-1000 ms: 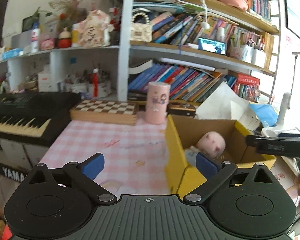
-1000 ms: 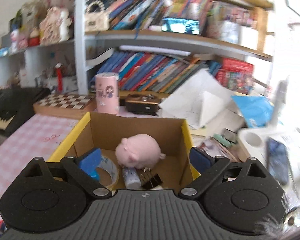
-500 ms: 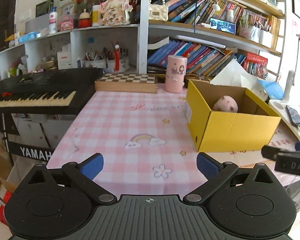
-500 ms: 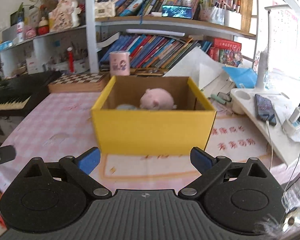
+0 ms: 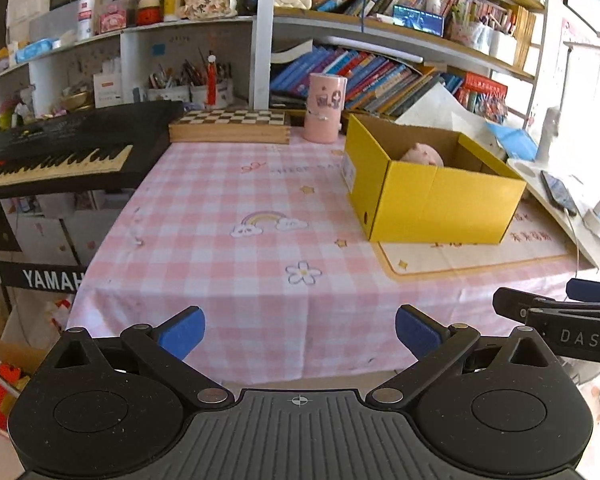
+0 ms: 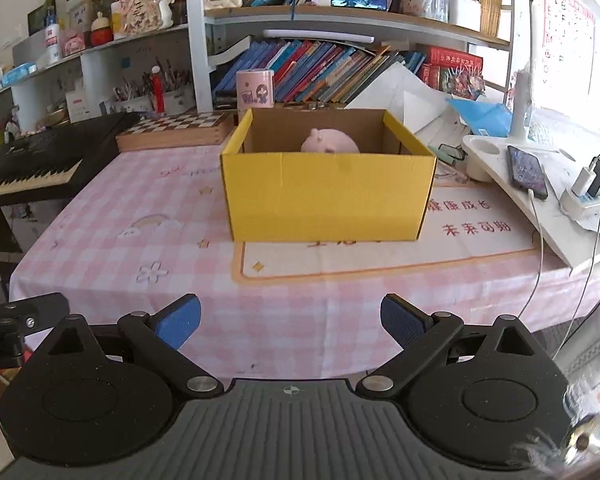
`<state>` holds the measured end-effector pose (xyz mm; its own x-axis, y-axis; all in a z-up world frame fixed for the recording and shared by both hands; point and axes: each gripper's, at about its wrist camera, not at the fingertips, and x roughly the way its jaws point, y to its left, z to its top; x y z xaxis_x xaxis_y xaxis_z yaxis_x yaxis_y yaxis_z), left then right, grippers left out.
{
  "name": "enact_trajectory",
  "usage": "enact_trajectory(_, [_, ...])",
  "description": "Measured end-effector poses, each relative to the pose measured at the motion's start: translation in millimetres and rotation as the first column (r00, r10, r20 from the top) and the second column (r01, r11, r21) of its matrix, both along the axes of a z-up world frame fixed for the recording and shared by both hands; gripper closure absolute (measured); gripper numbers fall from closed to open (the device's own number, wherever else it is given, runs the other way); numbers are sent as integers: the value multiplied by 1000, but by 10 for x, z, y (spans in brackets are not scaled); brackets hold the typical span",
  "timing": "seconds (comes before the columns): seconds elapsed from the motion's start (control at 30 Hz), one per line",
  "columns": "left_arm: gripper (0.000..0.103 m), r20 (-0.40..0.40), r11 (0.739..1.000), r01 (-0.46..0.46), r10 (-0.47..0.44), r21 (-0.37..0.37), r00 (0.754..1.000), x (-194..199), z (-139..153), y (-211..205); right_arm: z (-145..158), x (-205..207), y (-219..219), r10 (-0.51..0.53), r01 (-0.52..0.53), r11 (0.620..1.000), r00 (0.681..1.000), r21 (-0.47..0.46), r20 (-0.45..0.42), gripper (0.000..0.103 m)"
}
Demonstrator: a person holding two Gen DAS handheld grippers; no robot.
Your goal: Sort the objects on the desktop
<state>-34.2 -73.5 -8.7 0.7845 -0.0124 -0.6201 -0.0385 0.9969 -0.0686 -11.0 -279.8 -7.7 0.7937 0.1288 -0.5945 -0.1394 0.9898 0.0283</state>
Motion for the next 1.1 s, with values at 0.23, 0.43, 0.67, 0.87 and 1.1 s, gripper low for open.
enact_trajectory(0.23, [0, -11, 999, 2, -1, 34, 1000, -93, -33, -29, -24, -145, 10, -12, 12, 1000, 1000, -10, -6, 5])
enact_trajectory(0.43, [0, -25, 1000, 1, -1, 18, 1000, -141, -86, -12, -29, -216, 33, -9, 9, 999, 1000, -32, -11, 5])
enact_trajectory(0.67, [0, -29, 1000, -6, 7, 26, 1000, -157, -83, 9, -45, -226, 64, 1, -1, 999, 1000, -32, -22, 5])
enact_trajectory(0.87, [0, -30, 999, -4, 6, 38, 1000, -154, -78, 19, -51, -233, 98, 2, -3, 1000, 1000, -31, -26, 4])
enact_trajectory(1.1, [0, -31, 999, -1, 2, 42, 1000, -144, -77, 23, -55, -224, 138, 0, -2, 1000, 999, -30, -36, 4])
